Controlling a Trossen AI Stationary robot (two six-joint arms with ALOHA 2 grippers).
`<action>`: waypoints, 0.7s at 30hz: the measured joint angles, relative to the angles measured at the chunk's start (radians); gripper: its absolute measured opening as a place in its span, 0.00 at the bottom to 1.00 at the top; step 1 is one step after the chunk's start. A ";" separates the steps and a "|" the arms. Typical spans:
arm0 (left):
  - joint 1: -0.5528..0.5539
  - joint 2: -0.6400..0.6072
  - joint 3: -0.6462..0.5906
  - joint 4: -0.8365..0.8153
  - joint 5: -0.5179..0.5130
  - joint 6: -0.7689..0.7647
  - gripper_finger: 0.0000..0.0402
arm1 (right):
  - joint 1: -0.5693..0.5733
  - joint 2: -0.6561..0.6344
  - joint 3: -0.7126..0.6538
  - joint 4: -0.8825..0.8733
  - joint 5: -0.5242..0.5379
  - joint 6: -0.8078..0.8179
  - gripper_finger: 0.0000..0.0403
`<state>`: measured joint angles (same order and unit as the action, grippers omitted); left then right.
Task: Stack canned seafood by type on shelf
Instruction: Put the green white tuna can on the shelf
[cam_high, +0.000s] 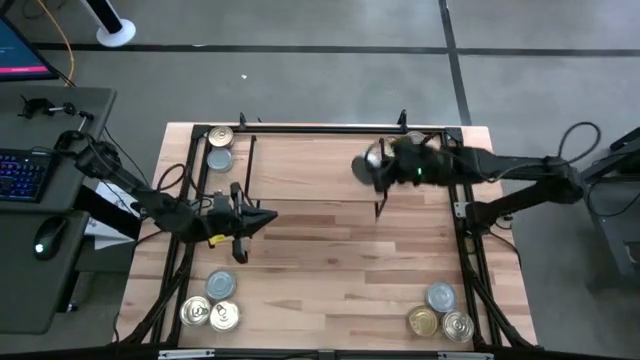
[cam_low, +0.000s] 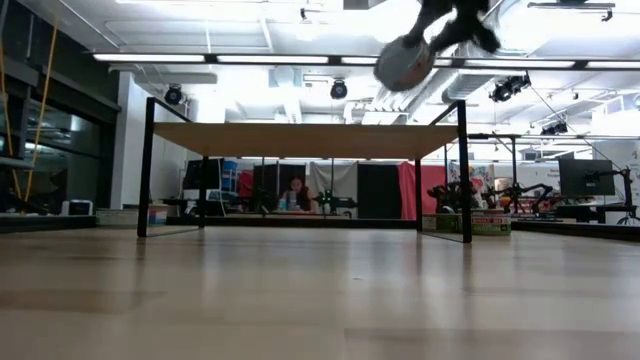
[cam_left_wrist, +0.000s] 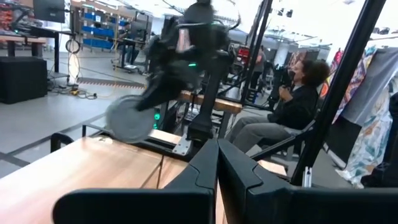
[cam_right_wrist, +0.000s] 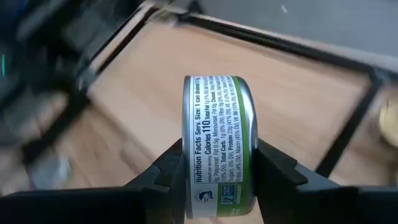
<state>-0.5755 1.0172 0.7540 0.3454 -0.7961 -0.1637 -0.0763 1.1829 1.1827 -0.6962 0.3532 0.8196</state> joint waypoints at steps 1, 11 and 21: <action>0.000 0.009 0.000 0.013 0.000 0.000 0.00 | -0.040 -0.003 -0.024 0.024 -0.032 0.046 0.30; -0.002 0.019 0.000 0.058 0.000 -0.009 0.00 | -0.210 0.011 -0.175 0.234 -0.279 0.181 0.30; -0.002 0.018 0.000 0.056 0.000 -0.018 0.00 | -0.232 0.011 -0.211 0.246 -0.283 0.265 0.45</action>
<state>-0.5770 1.0355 0.7540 0.4014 -0.7959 -0.1814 -0.3084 1.1934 0.9718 -0.4502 0.0700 1.0843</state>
